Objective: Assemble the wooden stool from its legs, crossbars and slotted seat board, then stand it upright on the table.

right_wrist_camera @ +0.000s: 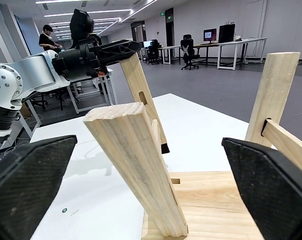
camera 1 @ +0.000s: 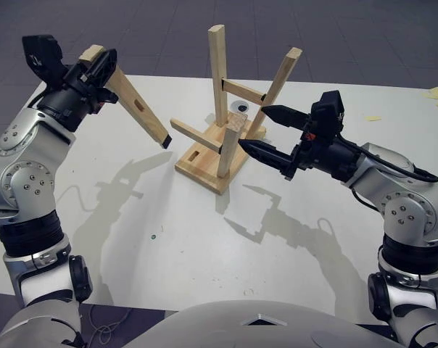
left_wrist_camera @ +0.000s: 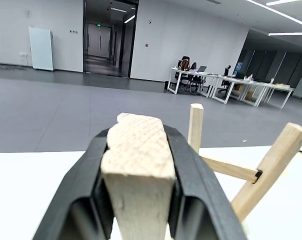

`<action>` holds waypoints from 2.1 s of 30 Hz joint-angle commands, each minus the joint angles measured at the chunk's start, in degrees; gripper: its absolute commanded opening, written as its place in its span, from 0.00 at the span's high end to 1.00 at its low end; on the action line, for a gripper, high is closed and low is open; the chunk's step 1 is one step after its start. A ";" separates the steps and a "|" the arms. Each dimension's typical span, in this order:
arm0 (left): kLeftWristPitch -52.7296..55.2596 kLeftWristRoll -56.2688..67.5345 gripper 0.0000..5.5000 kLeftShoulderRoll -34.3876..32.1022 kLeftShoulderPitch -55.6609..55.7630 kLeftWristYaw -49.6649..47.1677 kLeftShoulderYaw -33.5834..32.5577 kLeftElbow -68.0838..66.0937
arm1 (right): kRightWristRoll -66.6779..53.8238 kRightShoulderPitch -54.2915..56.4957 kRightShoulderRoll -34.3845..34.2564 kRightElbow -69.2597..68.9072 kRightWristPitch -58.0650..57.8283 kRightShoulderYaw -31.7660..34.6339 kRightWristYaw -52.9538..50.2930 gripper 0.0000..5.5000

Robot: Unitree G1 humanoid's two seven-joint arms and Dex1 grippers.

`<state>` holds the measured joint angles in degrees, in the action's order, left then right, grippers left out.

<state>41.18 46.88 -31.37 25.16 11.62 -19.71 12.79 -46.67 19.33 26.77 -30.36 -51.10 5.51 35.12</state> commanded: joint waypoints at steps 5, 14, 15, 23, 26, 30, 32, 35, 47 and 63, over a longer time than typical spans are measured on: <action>2.46 -0.68 0.81 3.20 0.54 1.13 3.53 -0.43 | -2.14 -0.03 -0.06 -0.18 -0.91 -0.79 -2.09 0.02; 2.25 -0.57 0.81 4.84 -0.15 2.92 4.09 -0.39 | -2.47 -0.68 0.40 -0.08 -0.64 -1.40 -3.22 0.02; 1.87 -0.49 0.81 5.13 0.22 3.27 3.84 -0.97 | -2.37 -0.76 0.45 -0.05 -0.55 -1.51 -3.30 0.02; 2.84 -0.88 0.81 3.30 1.59 6.00 2.60 -3.45 | -1.82 -0.98 0.64 0.10 0.10 -2.20 -3.48 0.02; 3.64 -2.32 0.81 2.71 0.12 6.95 4.45 -2.71 | -1.58 -1.12 0.54 0.01 0.34 -2.22 -3.73 0.02; 4.48 -3.25 0.81 2.57 -1.78 7.10 5.84 -1.70 | -1.33 -0.80 0.74 0.29 0.43 -2.28 -3.82 0.02; 4.75 -3.66 0.81 2.24 -1.99 7.31 6.08 -1.60 | -1.19 -0.82 0.86 0.41 0.47 -2.36 -3.81 0.02; 4.66 -4.94 0.81 1.22 -1.56 7.90 7.05 -1.91 | -1.13 -1.13 0.91 0.29 0.47 -2.39 -3.94 0.02; 5.77 -4.90 0.81 0.18 -1.61 7.58 8.07 -0.84 | -1.18 -1.51 0.85 0.16 0.75 -2.69 -3.99 0.28; 12.10 -2.49 0.81 1.58 0.52 -0.27 5.92 0.17 | 0.28 -3.16 0.95 -0.78 2.53 -3.95 -4.15 0.59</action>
<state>50.49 47.27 -29.64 27.35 12.81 -15.50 14.56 -46.78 16.95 27.20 -30.59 -48.34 1.87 31.21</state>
